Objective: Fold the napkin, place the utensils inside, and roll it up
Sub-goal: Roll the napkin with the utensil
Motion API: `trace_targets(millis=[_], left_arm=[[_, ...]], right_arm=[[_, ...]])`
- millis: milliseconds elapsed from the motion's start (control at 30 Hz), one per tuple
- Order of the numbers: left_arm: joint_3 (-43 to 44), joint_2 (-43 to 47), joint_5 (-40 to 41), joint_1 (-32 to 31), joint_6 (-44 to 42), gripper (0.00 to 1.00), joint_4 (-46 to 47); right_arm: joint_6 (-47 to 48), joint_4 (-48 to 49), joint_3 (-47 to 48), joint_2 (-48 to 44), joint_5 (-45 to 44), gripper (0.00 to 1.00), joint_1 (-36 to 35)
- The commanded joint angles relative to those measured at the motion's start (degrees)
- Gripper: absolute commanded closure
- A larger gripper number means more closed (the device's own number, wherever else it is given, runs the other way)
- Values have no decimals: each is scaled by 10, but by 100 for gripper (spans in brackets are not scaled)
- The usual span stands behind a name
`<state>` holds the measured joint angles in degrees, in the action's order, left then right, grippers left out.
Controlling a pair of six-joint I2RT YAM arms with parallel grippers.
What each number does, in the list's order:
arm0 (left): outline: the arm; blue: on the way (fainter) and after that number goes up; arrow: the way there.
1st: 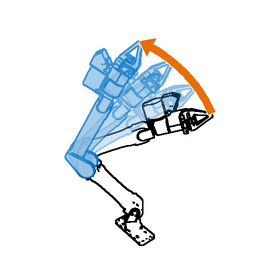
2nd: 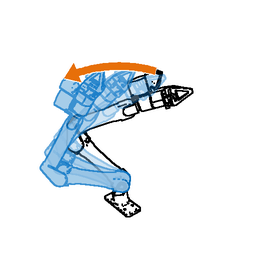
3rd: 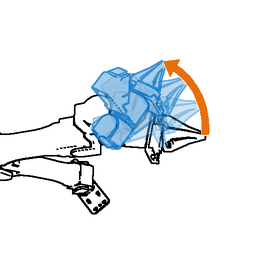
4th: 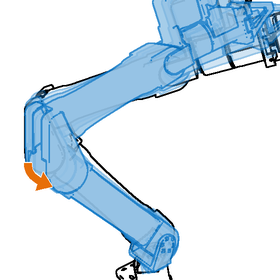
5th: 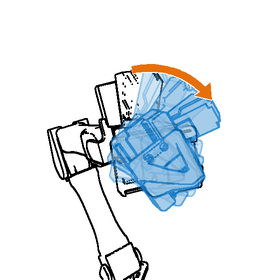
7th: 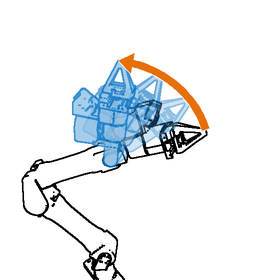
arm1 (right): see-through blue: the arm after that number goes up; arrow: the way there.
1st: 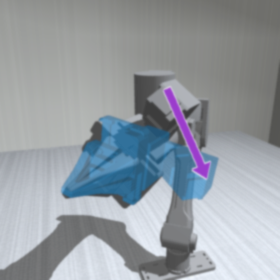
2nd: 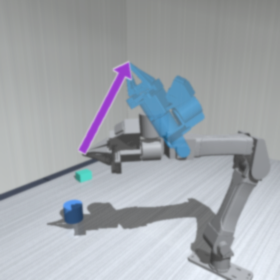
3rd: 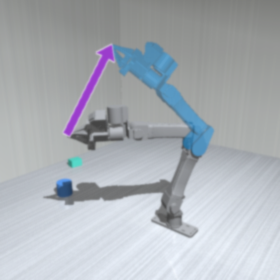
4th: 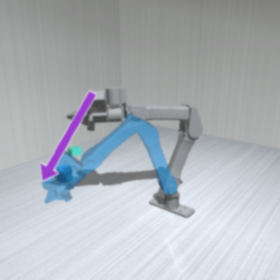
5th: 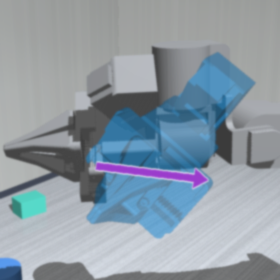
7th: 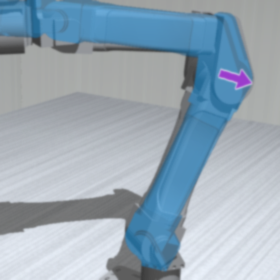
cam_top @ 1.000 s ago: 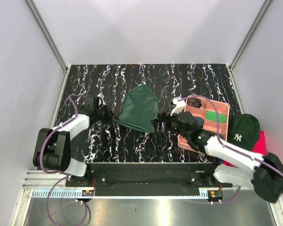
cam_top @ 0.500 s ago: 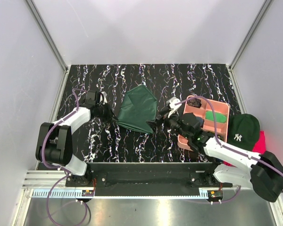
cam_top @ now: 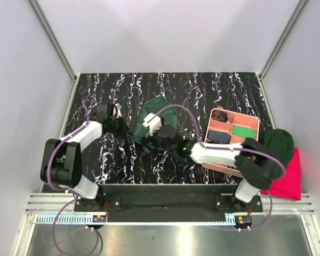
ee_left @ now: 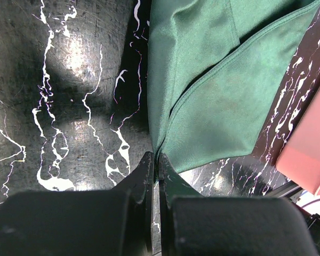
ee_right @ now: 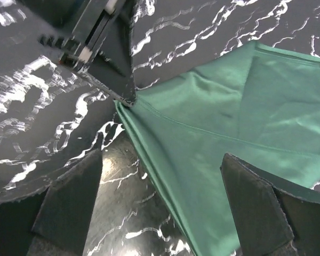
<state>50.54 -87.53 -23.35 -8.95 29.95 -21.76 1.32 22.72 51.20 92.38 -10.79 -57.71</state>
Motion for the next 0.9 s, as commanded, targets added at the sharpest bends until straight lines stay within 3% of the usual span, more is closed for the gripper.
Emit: trace_targets(millis=[0, 133, 233, 467, 667, 867], left_arm=[[24, -5, -16, 4, -9, 100, 8], [25, -6, -27, 9, -7, 100, 8], [25, -10, -35, 13, -4, 100, 9], [27, -12, -49, 18, -2, 100, 7], [28, -10, -47, 23, -3, 100, 7], [27, -5, -46, 30, -2, 100, 6]], right_arm=[[82, -52, 82, 91, -123, 1, -42], [150, -54, 147, 176, -219, 3, -98], [190, -4, 151, 224, -288, 5, -115], [235, 115, 117, 270, -349, 17, -133], [339, 223, 110, 334, -430, 24, -142], [344, 252, 70, 316, -432, 33, -148]])
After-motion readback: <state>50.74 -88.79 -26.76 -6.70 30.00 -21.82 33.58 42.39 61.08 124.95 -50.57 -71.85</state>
